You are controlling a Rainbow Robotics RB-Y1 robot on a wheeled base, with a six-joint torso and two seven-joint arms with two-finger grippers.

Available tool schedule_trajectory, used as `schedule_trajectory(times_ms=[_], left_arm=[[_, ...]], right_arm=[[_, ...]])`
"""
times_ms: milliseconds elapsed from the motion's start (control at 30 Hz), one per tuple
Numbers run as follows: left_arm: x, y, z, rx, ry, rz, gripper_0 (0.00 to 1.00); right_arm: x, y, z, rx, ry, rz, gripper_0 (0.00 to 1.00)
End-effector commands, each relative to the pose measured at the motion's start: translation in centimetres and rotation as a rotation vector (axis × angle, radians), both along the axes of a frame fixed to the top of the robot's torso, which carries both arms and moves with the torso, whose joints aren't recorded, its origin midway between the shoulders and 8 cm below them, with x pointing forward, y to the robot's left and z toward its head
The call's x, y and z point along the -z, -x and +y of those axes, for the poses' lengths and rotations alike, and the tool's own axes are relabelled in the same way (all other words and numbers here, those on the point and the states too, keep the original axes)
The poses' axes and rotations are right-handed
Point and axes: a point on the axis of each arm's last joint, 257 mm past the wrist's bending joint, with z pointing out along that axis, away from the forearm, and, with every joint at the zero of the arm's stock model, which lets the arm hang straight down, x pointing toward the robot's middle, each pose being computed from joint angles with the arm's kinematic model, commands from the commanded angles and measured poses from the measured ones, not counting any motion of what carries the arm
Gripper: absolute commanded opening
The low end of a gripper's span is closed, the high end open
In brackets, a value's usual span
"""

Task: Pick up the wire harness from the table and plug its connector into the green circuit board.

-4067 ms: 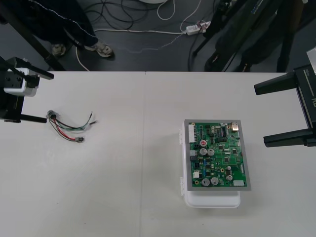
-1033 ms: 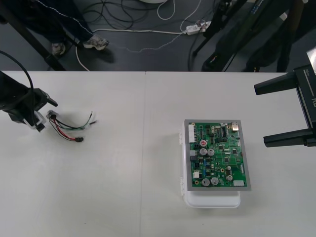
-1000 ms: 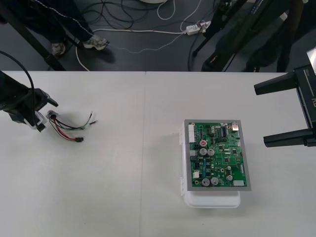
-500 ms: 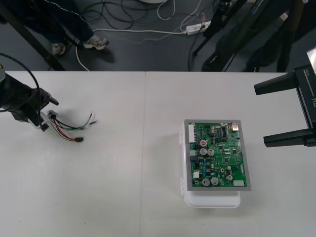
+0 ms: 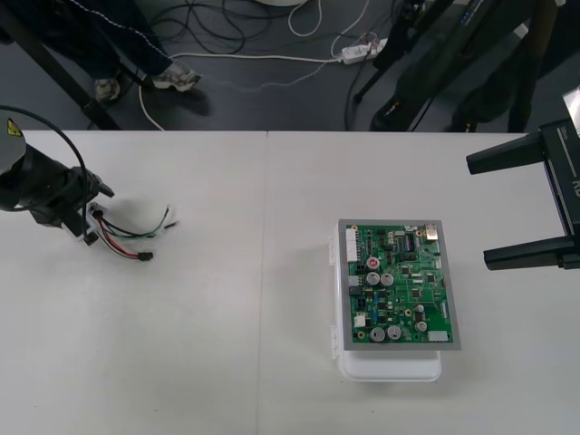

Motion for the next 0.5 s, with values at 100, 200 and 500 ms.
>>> schedule_trajectory(times_ms=[100, 200, 500], left_arm=[[-0.96, -2.32, -0.88, 0.097, -0.069, -0.078, 1.0], [-0.76, -2.24, -0.76, 0.098, -0.074, -0.076, 1.0], [-0.36, -2.29, -0.78, 0.1, -0.079, -0.086, 1.0]], right_arm=[[-0.83, -0.21, -0.76, 0.043, 0.023, 0.005, 1.0], [-0.83, -0.21, -0.76, 0.043, 0.023, 0.005, 1.0], [-0.83, -0.21, -0.76, 0.043, 0.023, 0.005, 1.0]])
